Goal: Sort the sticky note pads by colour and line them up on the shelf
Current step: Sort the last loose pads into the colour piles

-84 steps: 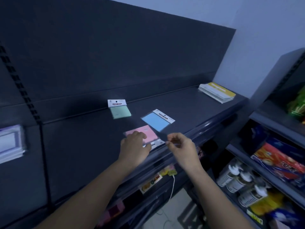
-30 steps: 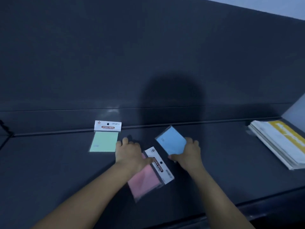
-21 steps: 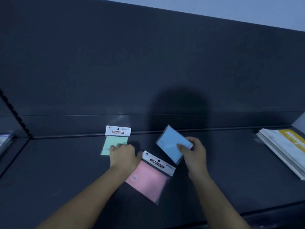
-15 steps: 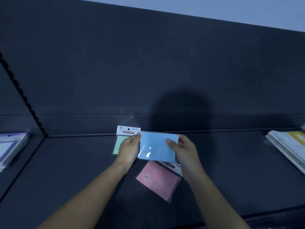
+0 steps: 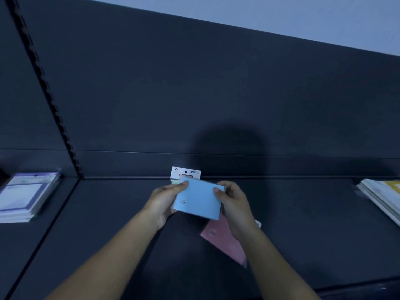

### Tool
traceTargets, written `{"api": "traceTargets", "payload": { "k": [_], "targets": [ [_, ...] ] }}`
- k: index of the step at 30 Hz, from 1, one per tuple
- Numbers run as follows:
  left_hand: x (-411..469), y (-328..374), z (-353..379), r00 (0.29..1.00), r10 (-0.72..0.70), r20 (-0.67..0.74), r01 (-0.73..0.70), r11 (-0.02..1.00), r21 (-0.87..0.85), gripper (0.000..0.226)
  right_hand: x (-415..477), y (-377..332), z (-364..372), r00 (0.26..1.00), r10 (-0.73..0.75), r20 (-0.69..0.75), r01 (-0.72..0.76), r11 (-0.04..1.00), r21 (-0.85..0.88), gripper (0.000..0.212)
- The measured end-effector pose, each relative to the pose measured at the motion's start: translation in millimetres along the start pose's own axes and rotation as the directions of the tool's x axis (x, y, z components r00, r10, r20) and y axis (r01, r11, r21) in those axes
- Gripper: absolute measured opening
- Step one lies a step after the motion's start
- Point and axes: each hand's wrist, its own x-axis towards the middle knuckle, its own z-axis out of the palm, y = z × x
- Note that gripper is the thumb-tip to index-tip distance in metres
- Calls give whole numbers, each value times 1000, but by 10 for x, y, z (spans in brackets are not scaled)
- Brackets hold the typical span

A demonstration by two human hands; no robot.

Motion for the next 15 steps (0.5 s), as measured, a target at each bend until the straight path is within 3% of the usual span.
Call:
{"api": "traceTargets", "payload": {
  "k": [4, 6, 8, 10, 12, 14, 15],
  "targets": [
    [11, -3, -52, 988, -58, 142, 49, 996, 70, 22, -18, 5, 25, 1000, -12, 28, 9, 995, 101, 18],
    [29, -4, -51, 991, 17, 130, -33, 992, 123, 18, -33, 28, -45, 997, -79, -4, 78, 996, -43, 27],
    [64, 21, -51, 987, 151, 47, -156, 977, 148, 13, -57, 31, -182, 985, -168, -34, 145, 922, -358, 37],
    [102, 64, -51, 967, 253, -13, -250, 960, 128, 6, -88, 5, -360, 983, -182, -29, 111, 713, -693, 51],
    [141, 82, -44, 956, 293, -29, -287, 949, 129, 4, -137, -16, -523, 998, -57, -34, -7, 418, -909, 70],
    [165, 60, 4, 964, 264, 28, -265, 951, 159, 4, -189, -26, -625, 992, 97, -78, -93, 156, -983, 81],
    [172, 31, 43, 970, 233, 71, -242, 954, 176, 8, -199, -16, -654, 983, 153, -99, -115, 100, -988, 82]
  ]
}}
